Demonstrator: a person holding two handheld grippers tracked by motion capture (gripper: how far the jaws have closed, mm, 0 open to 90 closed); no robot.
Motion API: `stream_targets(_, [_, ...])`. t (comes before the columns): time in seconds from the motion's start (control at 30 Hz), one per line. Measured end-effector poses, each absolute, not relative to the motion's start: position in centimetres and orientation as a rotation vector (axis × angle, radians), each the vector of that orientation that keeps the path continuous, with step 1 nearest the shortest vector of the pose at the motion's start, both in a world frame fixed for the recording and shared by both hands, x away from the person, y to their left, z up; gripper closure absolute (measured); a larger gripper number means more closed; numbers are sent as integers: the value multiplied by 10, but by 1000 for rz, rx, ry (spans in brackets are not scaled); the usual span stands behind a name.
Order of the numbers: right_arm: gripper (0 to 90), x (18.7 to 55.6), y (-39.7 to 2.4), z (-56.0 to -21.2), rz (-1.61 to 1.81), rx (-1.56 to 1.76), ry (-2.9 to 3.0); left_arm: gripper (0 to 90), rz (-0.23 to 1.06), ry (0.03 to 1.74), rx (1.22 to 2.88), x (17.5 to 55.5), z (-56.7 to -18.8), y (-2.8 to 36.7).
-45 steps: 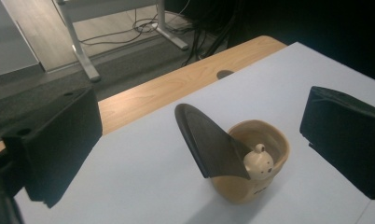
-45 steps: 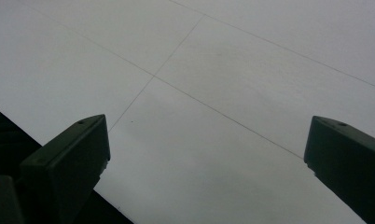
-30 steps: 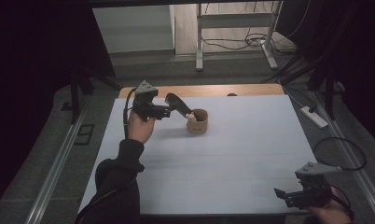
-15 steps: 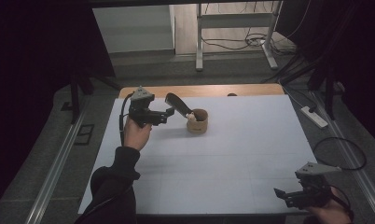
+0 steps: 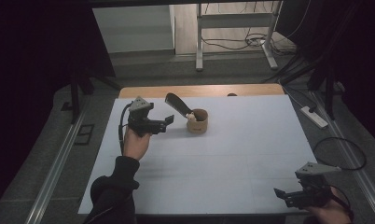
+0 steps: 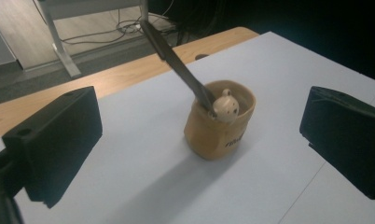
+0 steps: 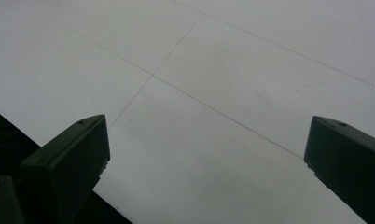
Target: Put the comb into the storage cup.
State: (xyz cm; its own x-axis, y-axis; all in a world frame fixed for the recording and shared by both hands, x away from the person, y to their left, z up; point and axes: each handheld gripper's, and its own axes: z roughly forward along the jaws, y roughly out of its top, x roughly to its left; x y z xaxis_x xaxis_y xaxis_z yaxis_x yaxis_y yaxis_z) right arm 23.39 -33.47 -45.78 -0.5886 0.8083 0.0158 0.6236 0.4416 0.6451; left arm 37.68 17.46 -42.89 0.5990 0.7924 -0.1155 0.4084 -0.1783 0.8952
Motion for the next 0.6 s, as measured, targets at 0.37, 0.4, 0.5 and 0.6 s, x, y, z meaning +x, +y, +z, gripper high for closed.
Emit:
stream_targets(0.37, [2,233,-335,-457,900,1225,2403,0,460,1005,1809,365,-432,176])
stream_targets(0.4, [2,233,-335,-457,901,1225,2402,0,459,1009,1814,363,-431,176])
stream_targets(0.5, [2,233,-335,-457,900,1221,2404,0,452,1013,1811,359,-431,177])
stream_targets(0.6, [2,233,-335,-457,899,1219,2403,0,443,1018,1809,355,-431,179])
